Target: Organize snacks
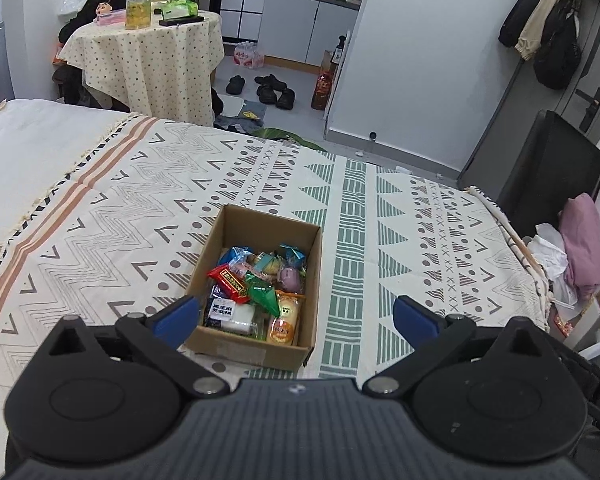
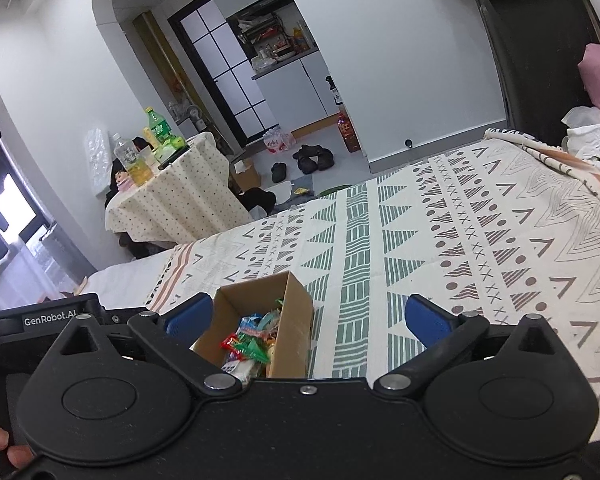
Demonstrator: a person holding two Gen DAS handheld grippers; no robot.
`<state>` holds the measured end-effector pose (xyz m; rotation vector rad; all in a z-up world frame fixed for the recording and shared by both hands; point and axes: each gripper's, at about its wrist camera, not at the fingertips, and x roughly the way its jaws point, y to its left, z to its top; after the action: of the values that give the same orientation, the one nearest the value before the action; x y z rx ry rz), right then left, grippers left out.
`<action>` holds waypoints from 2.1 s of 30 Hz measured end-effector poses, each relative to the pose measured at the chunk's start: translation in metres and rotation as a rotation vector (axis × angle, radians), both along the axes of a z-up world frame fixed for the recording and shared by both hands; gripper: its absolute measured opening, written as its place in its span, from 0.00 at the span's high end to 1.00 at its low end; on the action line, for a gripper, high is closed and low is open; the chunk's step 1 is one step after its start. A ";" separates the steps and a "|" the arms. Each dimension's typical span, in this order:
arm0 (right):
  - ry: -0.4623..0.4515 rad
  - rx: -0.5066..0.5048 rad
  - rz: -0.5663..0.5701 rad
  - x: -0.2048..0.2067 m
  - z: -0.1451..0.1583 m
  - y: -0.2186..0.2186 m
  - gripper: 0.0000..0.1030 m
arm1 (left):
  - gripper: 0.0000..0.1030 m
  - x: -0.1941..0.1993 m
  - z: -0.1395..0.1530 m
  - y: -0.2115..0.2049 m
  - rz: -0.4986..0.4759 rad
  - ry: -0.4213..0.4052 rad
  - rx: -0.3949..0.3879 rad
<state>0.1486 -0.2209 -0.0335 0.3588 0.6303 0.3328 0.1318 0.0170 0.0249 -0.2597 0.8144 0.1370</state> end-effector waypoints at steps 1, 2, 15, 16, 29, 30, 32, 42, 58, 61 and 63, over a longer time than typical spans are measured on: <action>-0.003 -0.006 0.003 -0.004 0.002 0.001 0.00 | 0.00 -0.004 0.002 0.000 -0.005 -0.003 0.004; -0.006 -0.012 0.004 -0.008 0.004 0.001 0.00 | 0.00 -0.008 0.003 0.001 -0.009 -0.006 0.005; -0.035 -0.090 -0.012 -0.049 0.021 0.004 0.00 | 0.00 -0.055 0.019 -0.001 -0.083 -0.041 0.060; -0.038 -0.098 -0.012 -0.052 0.023 0.004 0.00 | 0.00 -0.058 0.019 -0.002 -0.089 -0.043 0.065; -0.057 -0.200 -0.001 -0.094 0.036 0.012 0.00 | 0.00 -0.107 0.030 -0.004 -0.129 -0.081 0.119; -0.060 -0.205 0.000 -0.097 0.037 0.012 0.00 | 0.00 -0.109 0.030 -0.003 -0.130 -0.083 0.123; -0.063 -0.207 0.001 -0.102 0.038 0.012 0.00 | 0.00 -0.115 0.031 -0.002 -0.133 -0.087 0.130; -0.050 -0.232 0.024 -0.115 0.036 0.016 0.00 | 0.00 -0.122 0.028 0.001 -0.150 -0.080 0.161; -0.042 -0.235 0.026 -0.115 0.031 0.017 0.00 | 0.00 -0.123 0.021 0.006 -0.139 -0.064 0.177; -0.042 -0.234 0.026 -0.116 0.031 0.018 0.00 | 0.00 -0.124 0.023 0.007 -0.140 -0.067 0.175; -0.043 -0.236 0.027 -0.116 0.031 0.018 0.00 | 0.00 -0.124 0.024 0.007 -0.141 -0.069 0.175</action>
<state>0.0330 -0.2027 -0.0024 0.1168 0.6250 0.2876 0.0076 0.0244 0.0488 -0.0418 0.7445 0.0663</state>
